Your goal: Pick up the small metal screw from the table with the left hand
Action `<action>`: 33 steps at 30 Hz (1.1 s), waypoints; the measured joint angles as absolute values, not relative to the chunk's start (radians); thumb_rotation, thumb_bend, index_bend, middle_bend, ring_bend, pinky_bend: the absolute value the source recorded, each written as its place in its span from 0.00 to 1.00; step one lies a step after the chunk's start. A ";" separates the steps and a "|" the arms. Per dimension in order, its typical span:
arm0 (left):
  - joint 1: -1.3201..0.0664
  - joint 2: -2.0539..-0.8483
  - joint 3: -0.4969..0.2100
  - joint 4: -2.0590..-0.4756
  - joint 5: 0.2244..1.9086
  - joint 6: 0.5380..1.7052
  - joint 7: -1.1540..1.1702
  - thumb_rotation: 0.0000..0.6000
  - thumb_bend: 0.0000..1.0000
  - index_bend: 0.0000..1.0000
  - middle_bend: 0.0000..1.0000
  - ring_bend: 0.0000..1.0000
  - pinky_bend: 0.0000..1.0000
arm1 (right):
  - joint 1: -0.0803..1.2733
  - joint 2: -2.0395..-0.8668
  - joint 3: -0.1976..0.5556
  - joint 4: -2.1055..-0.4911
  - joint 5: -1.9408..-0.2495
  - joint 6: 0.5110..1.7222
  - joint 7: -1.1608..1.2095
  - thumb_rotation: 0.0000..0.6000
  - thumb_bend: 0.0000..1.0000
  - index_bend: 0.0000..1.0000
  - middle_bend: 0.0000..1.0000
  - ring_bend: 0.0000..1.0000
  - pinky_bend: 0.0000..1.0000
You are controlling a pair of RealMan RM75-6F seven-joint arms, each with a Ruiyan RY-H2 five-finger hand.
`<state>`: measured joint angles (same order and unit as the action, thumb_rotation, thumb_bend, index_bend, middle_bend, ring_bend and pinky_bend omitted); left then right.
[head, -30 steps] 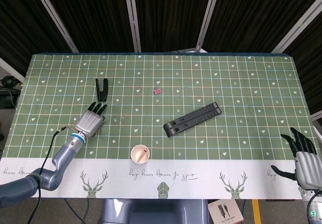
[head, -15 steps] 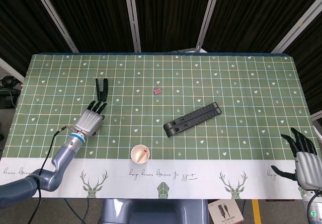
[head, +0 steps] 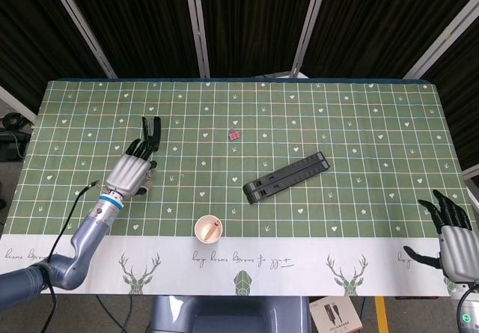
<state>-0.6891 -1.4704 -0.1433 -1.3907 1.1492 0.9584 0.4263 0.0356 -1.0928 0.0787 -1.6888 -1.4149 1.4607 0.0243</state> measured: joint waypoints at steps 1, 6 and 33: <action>-0.685 -1.471 -0.146 -1.395 1.147 0.968 0.421 1.00 0.42 0.61 0.00 0.00 0.00 | 0.035 -1.093 0.079 -1.689 -1.416 1.461 0.024 1.00 0.05 0.18 0.00 0.00 0.09; -0.671 -1.479 -0.161 -1.411 1.130 0.999 0.397 1.00 0.42 0.61 0.00 0.00 0.00 | 0.035 -1.093 0.079 -1.689 -1.417 1.462 0.023 1.00 0.05 0.18 0.00 0.00 0.09; -0.710 -1.598 -0.197 -1.432 1.065 1.021 0.415 1.00 0.42 0.62 0.00 0.00 0.00 | 0.042 -1.091 0.082 -1.690 -1.409 1.448 0.026 1.00 0.05 0.18 0.00 0.00 0.09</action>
